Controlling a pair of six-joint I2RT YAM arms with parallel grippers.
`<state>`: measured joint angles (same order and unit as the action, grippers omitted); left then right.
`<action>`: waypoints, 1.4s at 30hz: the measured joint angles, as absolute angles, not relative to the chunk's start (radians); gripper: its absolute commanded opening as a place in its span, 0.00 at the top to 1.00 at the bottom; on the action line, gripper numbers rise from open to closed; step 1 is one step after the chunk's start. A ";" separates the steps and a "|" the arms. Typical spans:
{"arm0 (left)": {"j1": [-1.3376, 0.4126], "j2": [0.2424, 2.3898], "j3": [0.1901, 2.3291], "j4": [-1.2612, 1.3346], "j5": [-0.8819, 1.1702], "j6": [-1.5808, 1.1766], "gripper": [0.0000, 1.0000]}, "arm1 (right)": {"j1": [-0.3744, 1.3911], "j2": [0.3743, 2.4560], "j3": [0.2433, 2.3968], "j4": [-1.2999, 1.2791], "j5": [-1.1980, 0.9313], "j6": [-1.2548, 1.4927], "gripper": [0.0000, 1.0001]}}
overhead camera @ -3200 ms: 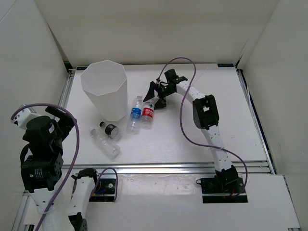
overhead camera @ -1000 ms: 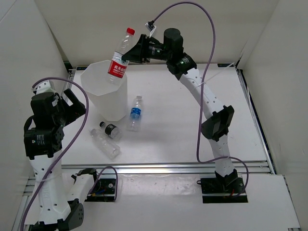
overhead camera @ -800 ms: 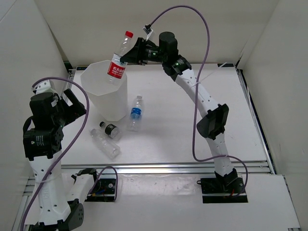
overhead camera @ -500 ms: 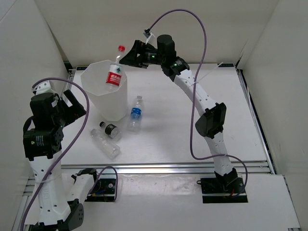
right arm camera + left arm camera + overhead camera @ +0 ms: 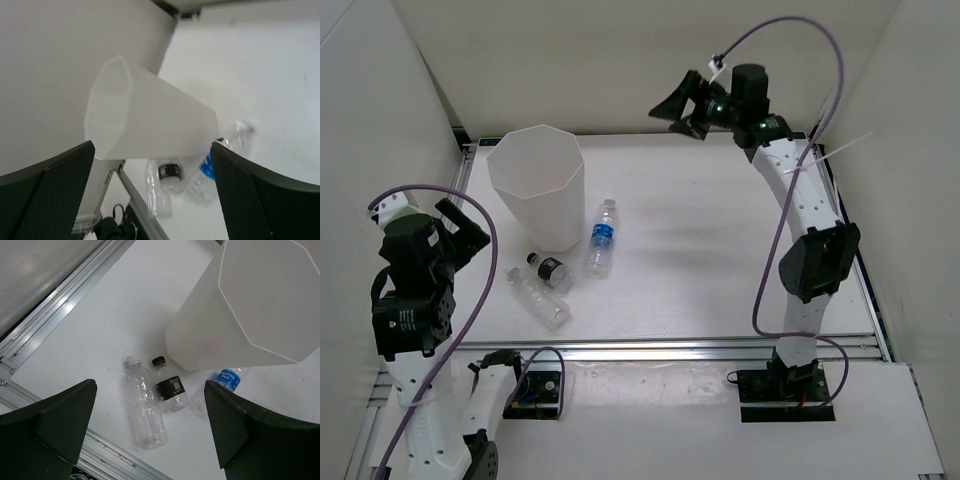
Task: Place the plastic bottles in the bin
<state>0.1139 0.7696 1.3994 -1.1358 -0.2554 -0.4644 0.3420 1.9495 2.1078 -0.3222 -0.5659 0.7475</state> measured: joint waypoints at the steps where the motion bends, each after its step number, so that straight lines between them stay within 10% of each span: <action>1: 0.114 0.765 1.393 -1.137 -0.263 -0.474 0.00 | 0.336 1.957 2.058 -0.327 -0.579 0.747 0.00; 15: 0.114 0.759 1.367 -1.188 -0.321 -0.589 0.00 | 0.418 2.396 1.832 -0.444 -0.835 0.709 0.00; 36: 0.114 0.758 1.361 -1.341 -0.348 -0.632 0.00 | 0.553 2.728 2.276 -0.310 -1.086 0.767 0.00; 42: 0.114 0.759 1.374 -1.344 -0.339 -0.610 0.00 | 0.579 2.728 2.276 -0.312 -1.019 0.787 0.33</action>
<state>0.1139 0.7593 1.3739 -1.3437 -0.3389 -0.6098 0.5785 2.7277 2.2757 -0.3119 -1.0191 0.7872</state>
